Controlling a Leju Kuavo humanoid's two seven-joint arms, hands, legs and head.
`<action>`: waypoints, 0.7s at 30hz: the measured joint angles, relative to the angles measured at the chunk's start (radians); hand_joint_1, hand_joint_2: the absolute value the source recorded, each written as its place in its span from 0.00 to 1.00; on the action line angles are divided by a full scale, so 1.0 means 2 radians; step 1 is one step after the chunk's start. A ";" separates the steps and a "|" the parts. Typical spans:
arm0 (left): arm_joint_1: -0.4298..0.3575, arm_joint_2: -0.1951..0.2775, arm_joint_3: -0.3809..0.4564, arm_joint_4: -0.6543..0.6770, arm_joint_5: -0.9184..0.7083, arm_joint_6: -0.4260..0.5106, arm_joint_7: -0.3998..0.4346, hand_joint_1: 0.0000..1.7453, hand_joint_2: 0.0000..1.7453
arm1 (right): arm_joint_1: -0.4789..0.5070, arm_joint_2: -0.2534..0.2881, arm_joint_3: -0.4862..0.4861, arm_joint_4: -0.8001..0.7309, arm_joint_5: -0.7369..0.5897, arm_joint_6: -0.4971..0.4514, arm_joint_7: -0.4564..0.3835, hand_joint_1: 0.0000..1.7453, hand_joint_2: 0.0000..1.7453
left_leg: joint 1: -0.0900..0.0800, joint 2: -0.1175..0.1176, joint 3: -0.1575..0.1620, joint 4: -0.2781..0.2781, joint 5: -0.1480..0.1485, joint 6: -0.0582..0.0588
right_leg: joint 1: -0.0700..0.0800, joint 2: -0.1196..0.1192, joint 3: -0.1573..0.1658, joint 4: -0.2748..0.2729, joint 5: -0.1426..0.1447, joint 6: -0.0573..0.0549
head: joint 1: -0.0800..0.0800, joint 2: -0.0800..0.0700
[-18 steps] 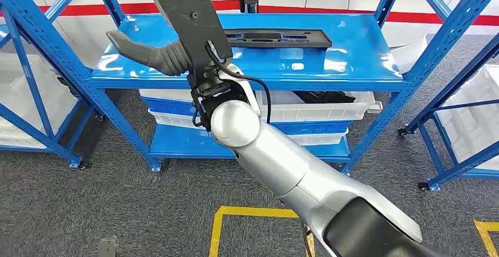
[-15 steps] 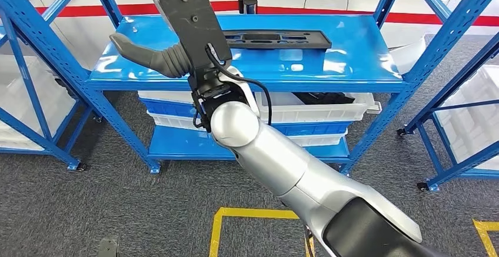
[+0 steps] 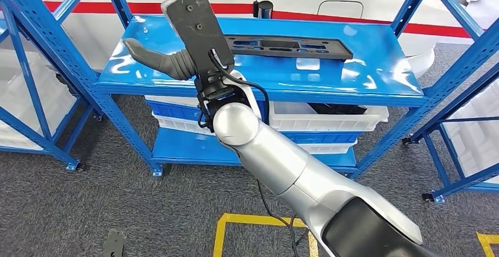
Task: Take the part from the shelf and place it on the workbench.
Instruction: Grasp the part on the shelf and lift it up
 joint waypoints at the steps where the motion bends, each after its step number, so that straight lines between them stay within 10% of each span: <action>1: -0.001 0.000 -0.002 0.000 -0.002 0.000 -0.001 0.00 0.00 | 0.000 0.000 0.000 0.002 0.001 0.000 0.000 0.00 1.00 | -0.001 -0.001 0.004 0.000 -0.004 -0.001 | 0.001 0.000 0.011 -0.037 0.022 0.001 | 0.000 0.000; 4: -0.005 0.000 -0.009 0.000 -0.010 0.001 -0.003 0.00 0.00 | 0.000 0.000 -0.001 0.006 0.004 0.000 -0.001 0.00 1.00 | -0.004 -0.004 0.014 0.001 -0.017 -0.007 | 0.006 0.001 0.042 -0.119 0.061 -0.007 | 0.000 0.000; 8: -0.010 0.000 -0.014 -0.002 -0.017 0.004 -0.004 0.00 0.00 | 0.001 0.001 -0.007 0.010 0.008 0.005 -0.003 0.00 1.00 | -0.001 -0.003 0.017 0.008 -0.030 -0.019 | 0.002 0.002 0.053 -0.127 0.058 -0.019 | -0.002 0.000; 12: -0.008 0.002 -0.018 -0.002 -0.017 0.009 -0.006 0.00 0.00 | 0.007 0.001 -0.009 0.011 0.008 0.011 -0.005 0.00 1.00 | 0.003 0.001 -0.051 0.122 -0.066 -0.030 | 0.000 0.003 0.068 -0.130 0.047 -0.029 | -0.004 0.000; 14: -0.006 0.003 -0.018 -0.002 -0.016 0.009 -0.006 0.00 0.00 | 0.013 0.001 -0.009 0.011 0.007 0.012 -0.006 0.00 1.00 | 0.006 0.002 -0.076 0.139 -0.051 -0.033 | -0.001 0.004 0.077 -0.129 0.039 -0.028 | -0.004 0.000; 18: -0.004 0.005 -0.018 -0.002 -0.017 0.009 -0.006 0.00 0.00 | 0.016 0.001 -0.009 0.012 0.004 0.015 -0.009 0.00 1.00 | 0.007 0.005 -0.041 0.025 0.028 -0.032 | 0.000 0.005 0.102 -0.130 0.018 -0.018 | -0.004 0.000; 21: -0.004 0.006 -0.018 -0.002 -0.017 0.009 -0.008 0.00 0.00 | 0.016 0.001 -0.008 0.012 0.002 0.016 -0.010 0.00 1.00 | 0.004 0.004 -0.028 0.004 0.022 -0.020 | 0.004 0.005 0.107 -0.131 0.013 -0.011 | -0.004 0.000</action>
